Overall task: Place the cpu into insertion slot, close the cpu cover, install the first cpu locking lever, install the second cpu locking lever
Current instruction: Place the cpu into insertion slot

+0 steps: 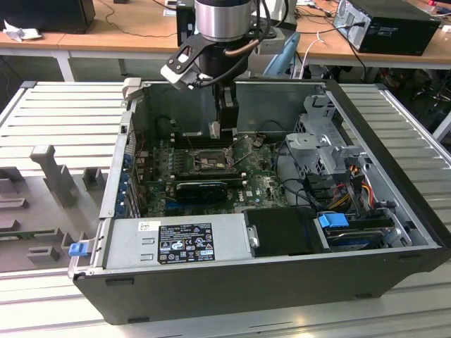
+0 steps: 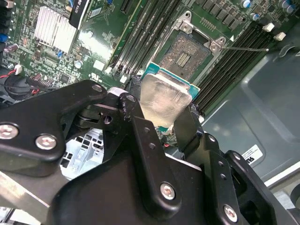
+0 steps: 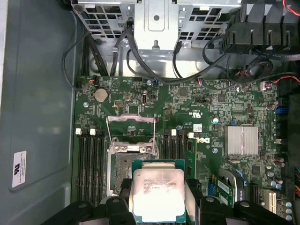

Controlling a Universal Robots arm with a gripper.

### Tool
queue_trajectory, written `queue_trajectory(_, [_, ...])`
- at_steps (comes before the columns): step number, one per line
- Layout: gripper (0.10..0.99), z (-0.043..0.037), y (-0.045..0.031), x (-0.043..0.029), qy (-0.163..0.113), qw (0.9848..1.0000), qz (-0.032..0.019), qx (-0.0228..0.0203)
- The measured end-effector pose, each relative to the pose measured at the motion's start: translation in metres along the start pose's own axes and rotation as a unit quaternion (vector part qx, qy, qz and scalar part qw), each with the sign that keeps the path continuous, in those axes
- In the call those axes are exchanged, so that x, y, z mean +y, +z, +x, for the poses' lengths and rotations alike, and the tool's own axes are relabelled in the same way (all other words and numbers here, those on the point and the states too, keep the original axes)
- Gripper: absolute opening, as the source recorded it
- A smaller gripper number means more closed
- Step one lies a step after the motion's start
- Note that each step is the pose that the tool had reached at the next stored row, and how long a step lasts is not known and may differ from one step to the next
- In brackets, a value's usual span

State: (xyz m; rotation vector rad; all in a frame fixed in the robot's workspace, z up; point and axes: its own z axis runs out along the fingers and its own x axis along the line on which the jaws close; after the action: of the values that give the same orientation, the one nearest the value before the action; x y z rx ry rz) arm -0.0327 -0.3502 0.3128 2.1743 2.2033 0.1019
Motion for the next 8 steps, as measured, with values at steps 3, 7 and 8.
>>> queue_trajectory(3, [0.525,0.0000,0.0015,-0.0001,0.001,1.0000,0.0000,-0.0001])
queue_trajectory(7, [0.525,-0.0001,0.0043,-0.0003,0.003,1.0000,0.0000,-0.0002])
queue_trajectory(8, [0.525,-0.0001,0.0049,-0.0004,0.003,1.0000,0.0000,-0.0002])
